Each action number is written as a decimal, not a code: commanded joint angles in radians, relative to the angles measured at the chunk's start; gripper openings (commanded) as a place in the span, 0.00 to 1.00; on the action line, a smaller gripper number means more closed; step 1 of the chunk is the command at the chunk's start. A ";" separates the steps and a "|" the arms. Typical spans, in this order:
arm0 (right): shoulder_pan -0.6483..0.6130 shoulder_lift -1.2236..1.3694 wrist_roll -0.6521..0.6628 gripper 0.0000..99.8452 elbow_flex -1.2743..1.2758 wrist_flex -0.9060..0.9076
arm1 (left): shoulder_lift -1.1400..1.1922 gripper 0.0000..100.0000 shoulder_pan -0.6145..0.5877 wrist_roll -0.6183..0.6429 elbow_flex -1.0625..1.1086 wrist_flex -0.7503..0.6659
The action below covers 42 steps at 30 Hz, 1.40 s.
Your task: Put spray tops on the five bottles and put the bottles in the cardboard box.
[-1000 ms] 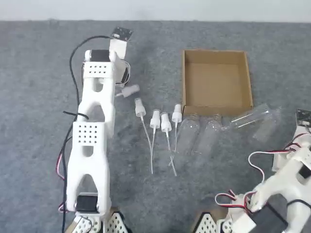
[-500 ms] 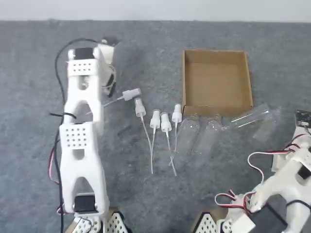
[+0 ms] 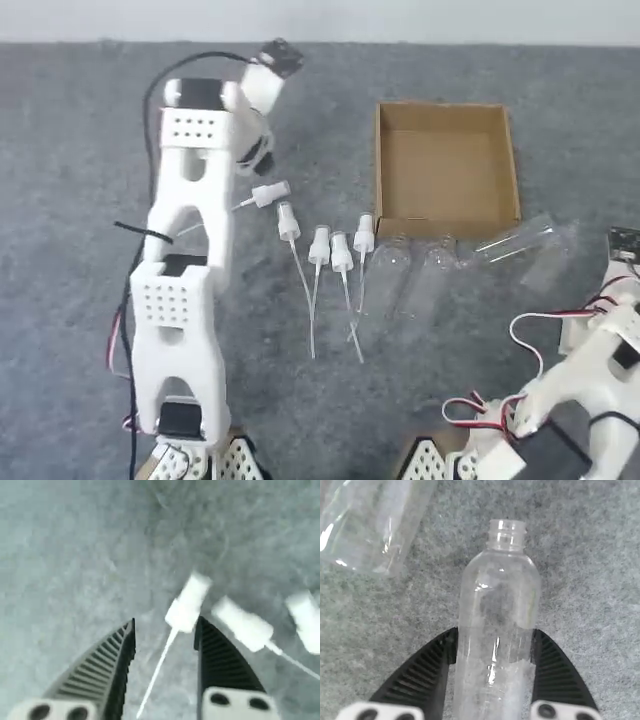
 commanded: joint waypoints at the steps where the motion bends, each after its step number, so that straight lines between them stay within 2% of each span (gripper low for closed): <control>1: 0.007 -0.005 0.009 0.17 0.008 -0.004 | 0.035 0.18 0.014 -0.025 -0.005 -0.086; 3: 0.007 -0.005 0.009 0.17 0.008 -0.004 | 0.061 0.18 0.026 -0.054 -0.004 -0.091; 15: 0.007 -0.005 0.009 0.17 0.008 -0.004 | 0.210 0.18 0.037 -0.051 -0.005 -0.167; 19: 0.008 -0.005 0.009 0.17 0.008 -0.004 | 0.222 0.10 0.037 -0.011 -0.005 -0.158; 22: 0.008 -0.005 0.009 0.17 0.008 -0.004 | 0.201 0.01 0.034 0.032 -0.005 -0.109; 32: 0.007 -0.005 0.009 0.17 0.008 -0.004 | -0.008 0.01 -0.044 0.100 0.013 0.143; 38: 0.007 -0.005 0.012 0.18 0.008 -0.022 | -0.167 0.01 -0.094 0.112 0.251 0.110; 42: 0.007 -0.005 0.048 0.18 0.008 -0.039 | -0.376 0.01 -0.094 0.112 0.579 -0.048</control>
